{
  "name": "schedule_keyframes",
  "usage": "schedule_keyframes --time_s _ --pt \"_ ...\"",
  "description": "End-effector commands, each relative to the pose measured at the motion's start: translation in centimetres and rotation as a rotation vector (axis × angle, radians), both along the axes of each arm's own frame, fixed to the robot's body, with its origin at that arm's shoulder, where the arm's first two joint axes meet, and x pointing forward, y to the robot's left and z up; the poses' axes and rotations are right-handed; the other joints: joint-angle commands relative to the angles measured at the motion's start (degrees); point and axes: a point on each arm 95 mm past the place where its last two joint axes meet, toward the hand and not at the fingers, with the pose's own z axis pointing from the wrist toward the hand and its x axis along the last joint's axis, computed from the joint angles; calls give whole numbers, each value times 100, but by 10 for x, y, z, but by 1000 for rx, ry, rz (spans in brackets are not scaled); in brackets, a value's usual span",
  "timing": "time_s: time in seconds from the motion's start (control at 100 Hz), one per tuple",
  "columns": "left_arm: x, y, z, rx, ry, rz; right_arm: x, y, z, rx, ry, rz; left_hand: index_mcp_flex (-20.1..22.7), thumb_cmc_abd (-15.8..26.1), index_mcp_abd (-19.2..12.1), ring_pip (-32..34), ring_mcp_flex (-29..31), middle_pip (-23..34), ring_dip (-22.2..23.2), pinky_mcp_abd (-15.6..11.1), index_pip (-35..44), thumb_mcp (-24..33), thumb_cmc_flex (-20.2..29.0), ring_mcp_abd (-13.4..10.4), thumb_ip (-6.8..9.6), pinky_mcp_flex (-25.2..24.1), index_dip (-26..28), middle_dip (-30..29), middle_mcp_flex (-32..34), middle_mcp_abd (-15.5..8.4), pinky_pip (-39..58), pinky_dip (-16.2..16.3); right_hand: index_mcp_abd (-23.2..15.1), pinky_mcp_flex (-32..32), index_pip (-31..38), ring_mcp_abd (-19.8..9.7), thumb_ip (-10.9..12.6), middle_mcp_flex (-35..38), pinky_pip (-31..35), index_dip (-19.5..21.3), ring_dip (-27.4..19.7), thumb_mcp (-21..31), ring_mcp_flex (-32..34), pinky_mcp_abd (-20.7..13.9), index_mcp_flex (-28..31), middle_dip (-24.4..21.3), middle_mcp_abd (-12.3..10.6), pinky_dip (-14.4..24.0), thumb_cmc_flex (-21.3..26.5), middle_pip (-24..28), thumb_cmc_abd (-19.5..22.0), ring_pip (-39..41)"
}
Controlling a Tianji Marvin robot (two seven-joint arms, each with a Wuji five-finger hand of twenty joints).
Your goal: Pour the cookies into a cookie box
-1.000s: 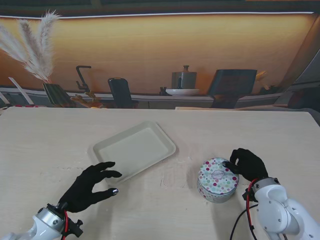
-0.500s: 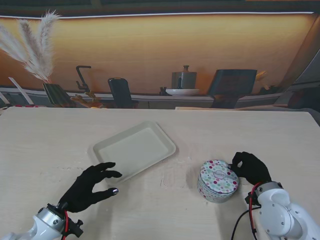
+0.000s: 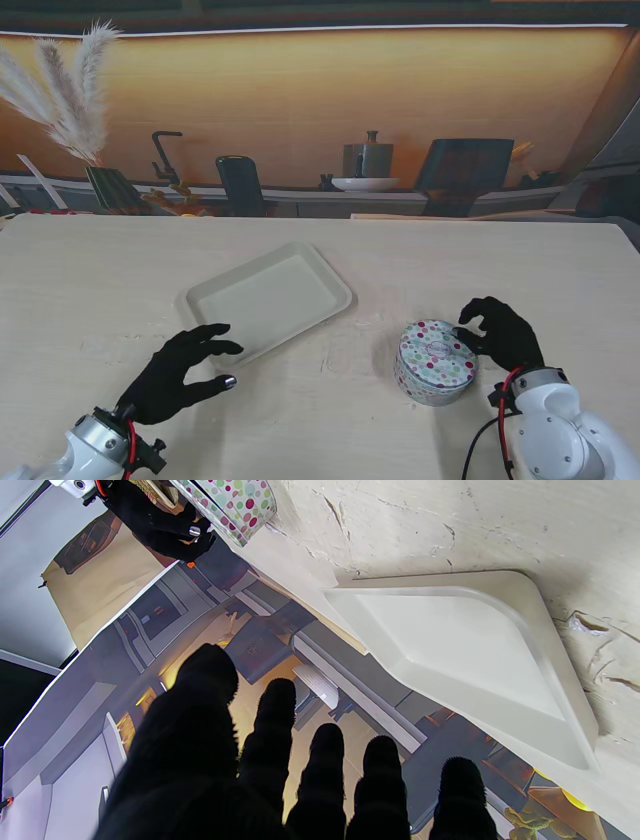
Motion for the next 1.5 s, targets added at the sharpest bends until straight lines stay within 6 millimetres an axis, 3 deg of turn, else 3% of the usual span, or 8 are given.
schedule_keyframes --time_s 0.0,0.1,0.16,0.26,0.42,0.63,0.89,1.49 --pt "-3 -2 0 -1 6 -8 -3 6 5 3 -17 19 141 245 -67 53 64 22 126 30 -87 -141 104 26 211 -7 26 -12 96 24 52 124 131 -307 -383 -1 396 -367 -272 136 -115 174 -369 26 -231 -78 -92 -164 -333 -161 38 -251" --pt "-3 -2 0 -4 3 -6 -5 8 10 -20 -77 29 153 291 -65 51 62 20 124 38 -89 -142 93 23 211 -5 24 -14 102 24 51 124 213 -679 -1044 -6 547 -495 -685 129 -275 141 -664 3 -244 -218 -51 -466 -717 -472 162 -625" --pt "-3 -2 -1 -6 2 -6 -6 11 13 -25 -113 40 167 324 -58 59 78 24 125 46 -87 -150 85 36 206 3 25 -13 120 26 52 124 241 -881 -1324 2 554 -503 -905 -73 -382 184 -812 34 -156 -296 -17 -661 -873 -665 110 -859" --pt "-3 -3 -1 -7 8 -7 -10 17 13 -47 -144 74 149 378 -57 53 61 15 122 25 -100 -166 75 25 198 -7 22 -17 102 24 47 121 138 -1301 -1832 -113 570 -553 -1492 -572 -702 59 -1186 0 -69 -495 -82 -1206 -1196 -1191 408 -1529" --pt "-3 -3 -1 -13 9 -9 -15 28 4 -100 -150 142 171 433 -52 66 85 21 125 48 -92 -199 67 45 186 5 48 -16 139 42 51 123 -120 -2021 -2172 -480 591 -1106 -2350 -1009 -1018 -234 -1994 -378 -423 -637 -520 -1837 -1401 -1580 855 -2179" --pt "-4 -3 -2 -18 13 -10 -17 38 -17 -134 -89 200 196 484 -61 83 111 24 130 70 -97 -235 63 59 177 35 88 -16 172 58 63 129 -267 -2238 -2301 -737 637 -1612 -2822 -1159 -1139 -456 -2480 -679 -807 -641 -758 -2036 -1437 -1543 1147 -2388" --pt "-4 -4 -2 -25 18 -8 -24 42 -38 -136 -35 205 232 519 -51 107 141 25 135 106 -116 -262 61 81 174 58 121 -18 209 55 73 136 -319 -2230 -2325 -812 660 -1793 -2886 -1198 -1149 -400 -2634 -743 -1089 -659 -919 -2065 -1318 -1519 1226 -2389" --pt "-5 -3 -2 -32 22 -8 -40 43 -54 -164 4 212 264 559 -49 158 177 28 149 134 -151 -299 71 115 180 127 178 -16 249 81 113 170 -154 -2167 -2144 -701 681 -1808 -2698 -1202 -1110 -37 -2685 -719 -1481 -875 -641 -2037 -1120 -1950 982 -2268"
